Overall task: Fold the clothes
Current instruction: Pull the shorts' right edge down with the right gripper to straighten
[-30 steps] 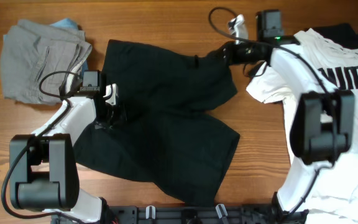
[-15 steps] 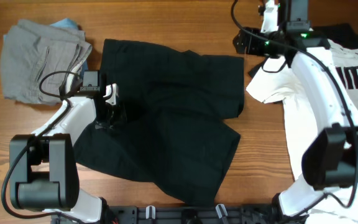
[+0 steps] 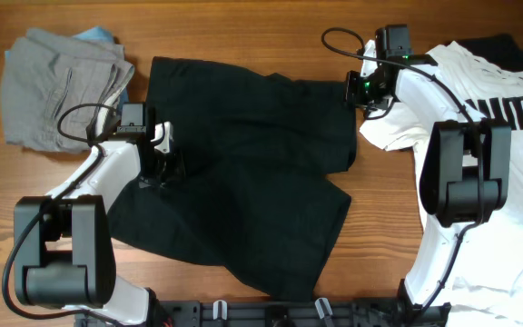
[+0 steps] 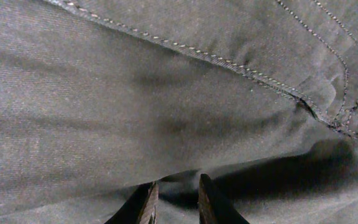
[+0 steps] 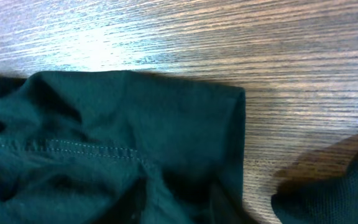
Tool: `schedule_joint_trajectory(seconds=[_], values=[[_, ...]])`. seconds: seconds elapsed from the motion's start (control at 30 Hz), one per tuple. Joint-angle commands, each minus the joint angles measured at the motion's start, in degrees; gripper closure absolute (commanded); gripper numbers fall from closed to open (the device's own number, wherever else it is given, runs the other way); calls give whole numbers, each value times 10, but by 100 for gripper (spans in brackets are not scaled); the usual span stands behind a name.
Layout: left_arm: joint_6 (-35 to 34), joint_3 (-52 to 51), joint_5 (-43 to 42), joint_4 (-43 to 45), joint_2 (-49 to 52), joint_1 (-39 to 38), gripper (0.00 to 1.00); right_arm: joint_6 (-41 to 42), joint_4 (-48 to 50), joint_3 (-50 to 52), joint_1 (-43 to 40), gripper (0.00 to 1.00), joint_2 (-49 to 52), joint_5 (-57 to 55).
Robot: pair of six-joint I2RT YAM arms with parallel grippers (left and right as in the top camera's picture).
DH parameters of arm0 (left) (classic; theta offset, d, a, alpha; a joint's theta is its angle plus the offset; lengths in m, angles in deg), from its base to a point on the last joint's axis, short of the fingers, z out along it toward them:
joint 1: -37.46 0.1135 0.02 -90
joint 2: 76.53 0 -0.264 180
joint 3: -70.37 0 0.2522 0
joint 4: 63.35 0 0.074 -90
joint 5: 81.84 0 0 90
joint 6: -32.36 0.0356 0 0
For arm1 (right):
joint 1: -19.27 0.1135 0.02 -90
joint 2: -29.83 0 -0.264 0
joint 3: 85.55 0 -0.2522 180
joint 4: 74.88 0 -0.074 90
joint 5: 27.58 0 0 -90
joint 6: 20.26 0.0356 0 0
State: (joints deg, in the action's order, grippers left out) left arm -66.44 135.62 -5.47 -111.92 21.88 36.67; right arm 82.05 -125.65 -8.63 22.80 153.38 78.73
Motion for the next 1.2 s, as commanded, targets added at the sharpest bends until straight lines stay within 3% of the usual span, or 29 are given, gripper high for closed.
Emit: schedule_joint_trajectory(seconds=[0.0,0.03,0.13,0.2,0.23,0.27,0.33,0.37,0.53,0.57,0.7,0.77,0.8,0.83,0.87,0.97,1.17], values=[[9,-9,32,-1,17,3,78,-3,1,1,-2,89,8,17],[9,-9,32,-1,17,3,78,-3,3,1,-2,96,8,20],[9,-9,32,-1,17,3,77,-3,11,1,-2,95,8,20],[9,-9,32,-1,17,3,77,-3,10,1,-2,67,8,19],[9,-9,32,0,17,3,77,-3,10,5,-2,65,8,17],[9,-9,32,-1,17,3,78,-3,11,11,-2,66,8,17],[9,-9,32,0,17,3,78,-3,26,25,-2,90,8,25],[9,-9,32,0,17,3,78,-3,33,26,-2,96,8,36],[9,-9,32,0,17,3,77,7,130,-7,-32,96,-9,171],[9,-9,32,-1,17,3,77,52,174,-13,-49,96,-11,197],[9,-9,32,0,17,3,76,104,252,-13,-78,96,-11,210],[9,-9,32,2,17,3,71,103,283,-13,-83,94,-11,207],[9,-9,32,3,17,3,67,102,291,-13,-83,73,-11,197],[9,-9,32,4,17,3,54,101,296,-13,-83,30,-11,178],[9,-9,32,4,17,3,50,99,294,-13,-83,24,-11,170],[9,-9,32,4,17,3,34,55,268,-13,-85,27,-15,172],[9,-8,32,1,16,3,30,27,-1,-13,-90,33,-111,176]])
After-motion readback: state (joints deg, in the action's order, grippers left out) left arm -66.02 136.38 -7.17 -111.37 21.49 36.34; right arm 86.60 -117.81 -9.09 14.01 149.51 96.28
